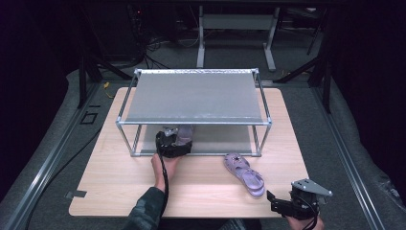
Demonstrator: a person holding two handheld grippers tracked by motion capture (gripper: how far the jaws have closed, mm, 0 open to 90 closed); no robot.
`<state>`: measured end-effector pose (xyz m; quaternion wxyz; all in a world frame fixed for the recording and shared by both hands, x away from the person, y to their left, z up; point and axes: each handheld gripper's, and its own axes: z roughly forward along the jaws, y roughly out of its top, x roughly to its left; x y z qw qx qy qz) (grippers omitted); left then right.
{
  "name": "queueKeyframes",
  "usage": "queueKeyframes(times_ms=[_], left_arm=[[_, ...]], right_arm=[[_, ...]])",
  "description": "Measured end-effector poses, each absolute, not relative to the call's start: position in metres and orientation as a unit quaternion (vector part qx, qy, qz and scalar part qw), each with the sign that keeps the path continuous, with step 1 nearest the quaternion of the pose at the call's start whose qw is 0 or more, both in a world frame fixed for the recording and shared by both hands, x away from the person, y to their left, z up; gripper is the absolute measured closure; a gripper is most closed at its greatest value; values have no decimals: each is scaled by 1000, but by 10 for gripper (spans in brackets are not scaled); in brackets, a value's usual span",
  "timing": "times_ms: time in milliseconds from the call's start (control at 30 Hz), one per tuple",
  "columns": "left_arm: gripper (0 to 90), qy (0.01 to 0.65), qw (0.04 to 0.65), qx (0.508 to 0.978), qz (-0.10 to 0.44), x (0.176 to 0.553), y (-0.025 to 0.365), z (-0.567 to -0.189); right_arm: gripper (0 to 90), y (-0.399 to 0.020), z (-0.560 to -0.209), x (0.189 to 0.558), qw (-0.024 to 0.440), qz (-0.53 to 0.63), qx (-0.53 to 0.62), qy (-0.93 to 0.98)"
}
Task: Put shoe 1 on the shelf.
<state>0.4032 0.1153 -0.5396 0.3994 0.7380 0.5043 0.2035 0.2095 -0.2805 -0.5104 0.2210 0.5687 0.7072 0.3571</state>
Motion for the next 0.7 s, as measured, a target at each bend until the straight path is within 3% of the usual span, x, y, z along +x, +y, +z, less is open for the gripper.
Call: queueKeyframes(times_ms=[33,300,700], left_arm=[[149,500,397,742,203,400,118,-538],[77,482,391,759,197,380,133,-531],[0,456,383,778,201,322,168,-527]], right_arm=[[42,-280,-511,210,224,362,567,705],[37,-279,-511,210,223,362,564,708],[0,-272,-513,212,213,373,534,728]])
